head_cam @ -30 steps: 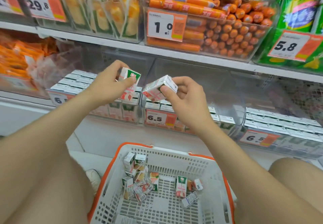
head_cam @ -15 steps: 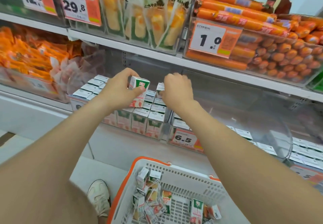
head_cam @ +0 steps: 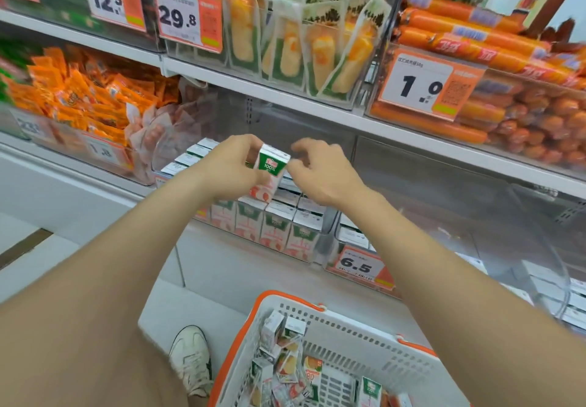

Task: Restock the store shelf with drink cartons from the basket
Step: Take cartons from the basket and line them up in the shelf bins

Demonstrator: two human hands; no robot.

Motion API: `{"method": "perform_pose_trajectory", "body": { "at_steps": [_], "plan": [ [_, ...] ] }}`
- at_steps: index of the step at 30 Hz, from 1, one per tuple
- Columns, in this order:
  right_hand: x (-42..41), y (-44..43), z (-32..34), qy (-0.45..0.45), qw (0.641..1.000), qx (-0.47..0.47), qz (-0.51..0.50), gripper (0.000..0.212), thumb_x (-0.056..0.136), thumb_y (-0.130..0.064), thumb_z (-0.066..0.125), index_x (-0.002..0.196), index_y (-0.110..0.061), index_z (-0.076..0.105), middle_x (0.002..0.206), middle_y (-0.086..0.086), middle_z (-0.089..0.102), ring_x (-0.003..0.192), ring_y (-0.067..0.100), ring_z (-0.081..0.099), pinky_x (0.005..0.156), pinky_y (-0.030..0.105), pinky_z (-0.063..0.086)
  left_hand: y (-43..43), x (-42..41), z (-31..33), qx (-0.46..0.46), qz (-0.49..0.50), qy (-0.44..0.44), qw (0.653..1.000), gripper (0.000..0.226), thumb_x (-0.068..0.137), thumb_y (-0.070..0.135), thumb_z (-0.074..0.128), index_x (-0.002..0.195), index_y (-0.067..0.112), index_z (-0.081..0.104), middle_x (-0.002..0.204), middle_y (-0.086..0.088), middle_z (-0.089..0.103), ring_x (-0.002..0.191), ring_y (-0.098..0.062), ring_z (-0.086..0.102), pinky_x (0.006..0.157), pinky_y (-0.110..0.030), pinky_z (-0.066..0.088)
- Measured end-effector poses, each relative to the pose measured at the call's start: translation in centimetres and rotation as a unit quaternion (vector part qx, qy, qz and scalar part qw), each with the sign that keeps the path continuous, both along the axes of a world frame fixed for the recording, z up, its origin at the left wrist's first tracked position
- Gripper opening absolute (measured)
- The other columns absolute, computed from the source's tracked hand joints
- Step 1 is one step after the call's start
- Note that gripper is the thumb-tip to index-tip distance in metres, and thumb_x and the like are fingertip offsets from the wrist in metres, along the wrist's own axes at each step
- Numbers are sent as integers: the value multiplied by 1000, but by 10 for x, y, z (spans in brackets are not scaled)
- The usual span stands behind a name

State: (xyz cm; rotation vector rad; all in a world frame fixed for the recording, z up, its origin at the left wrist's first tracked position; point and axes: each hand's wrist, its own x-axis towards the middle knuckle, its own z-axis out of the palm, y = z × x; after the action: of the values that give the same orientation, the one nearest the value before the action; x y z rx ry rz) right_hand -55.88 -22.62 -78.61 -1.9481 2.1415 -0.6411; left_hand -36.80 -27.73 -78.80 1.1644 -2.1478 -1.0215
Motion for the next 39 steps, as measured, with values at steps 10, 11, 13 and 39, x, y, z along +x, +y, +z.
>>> {"method": "perform_pose_trajectory", "body": {
  "at_steps": [10,11,13,39],
  "plan": [
    [44,-59,-23,-199,968,-151,-21,26,100,-32,56,115,-18,70,99,-1,73,90,20,67,83,37,54,-35,43,-43,-99,2,-268,958,95,89,76,55,158,14,34,161,-12,36,150,-31,34,117,-46,36],
    [47,-70,-26,-221,960,-166,-46,27,99,-31,55,117,-17,69,101,1,72,91,21,66,82,34,51,-34,43,-47,-89,-7,-314,945,106,86,87,42,161,13,27,168,-14,24,155,-34,23,122,-50,29],
    [54,-93,-30,-231,955,-172,-72,28,98,-27,55,121,-16,68,106,4,72,94,23,64,79,28,45,-31,42,-52,-93,-12,-361,928,114,83,94,24,163,13,20,171,-14,13,158,-36,12,126,-56,18],
    [72,-175,-36,-46,995,66,63,47,105,-13,40,150,-14,51,152,10,53,141,27,48,110,26,36,-19,23,-42,-112,12,-401,909,101,88,90,21,150,11,35,154,-17,30,145,-42,24,119,-59,24]
  ]
}}
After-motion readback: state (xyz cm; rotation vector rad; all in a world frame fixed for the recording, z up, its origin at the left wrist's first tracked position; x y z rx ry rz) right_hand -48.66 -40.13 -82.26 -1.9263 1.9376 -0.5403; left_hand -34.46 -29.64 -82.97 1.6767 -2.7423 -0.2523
